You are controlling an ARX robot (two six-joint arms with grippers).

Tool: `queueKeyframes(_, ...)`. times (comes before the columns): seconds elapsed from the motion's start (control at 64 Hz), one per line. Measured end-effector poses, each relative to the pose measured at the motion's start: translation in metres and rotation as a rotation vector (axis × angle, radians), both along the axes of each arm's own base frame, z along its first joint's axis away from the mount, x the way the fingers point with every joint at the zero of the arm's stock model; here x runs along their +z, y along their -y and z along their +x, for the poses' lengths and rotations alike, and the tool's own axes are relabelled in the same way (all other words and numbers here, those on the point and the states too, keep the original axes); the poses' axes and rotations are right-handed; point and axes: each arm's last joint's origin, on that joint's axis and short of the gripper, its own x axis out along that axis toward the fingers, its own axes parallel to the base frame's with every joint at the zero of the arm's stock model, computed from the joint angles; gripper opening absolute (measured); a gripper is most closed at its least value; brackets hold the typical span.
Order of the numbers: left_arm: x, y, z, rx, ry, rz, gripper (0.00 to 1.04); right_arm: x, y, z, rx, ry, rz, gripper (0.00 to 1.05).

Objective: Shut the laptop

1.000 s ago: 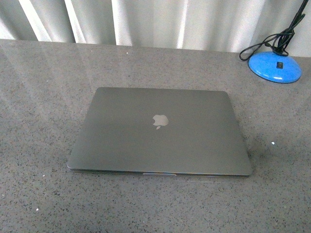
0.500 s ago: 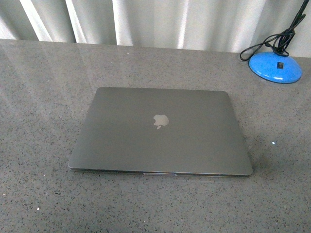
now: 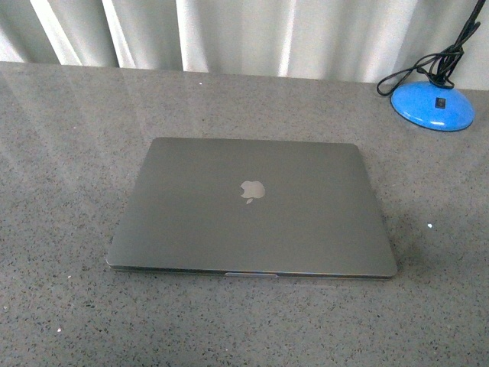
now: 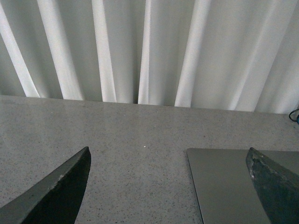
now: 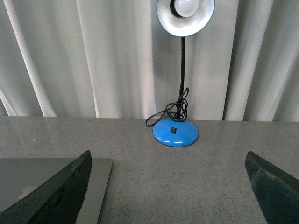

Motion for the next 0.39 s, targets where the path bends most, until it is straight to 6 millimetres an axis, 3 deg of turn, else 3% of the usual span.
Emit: queueKeyframes(0.391, 0.0000, 0.0000, 0.0000, 0.000, 0.000, 0.000, 0.98, 0.0000, 0.0000, 0.0000, 0.000, 0.000, 0.000, 0.95)
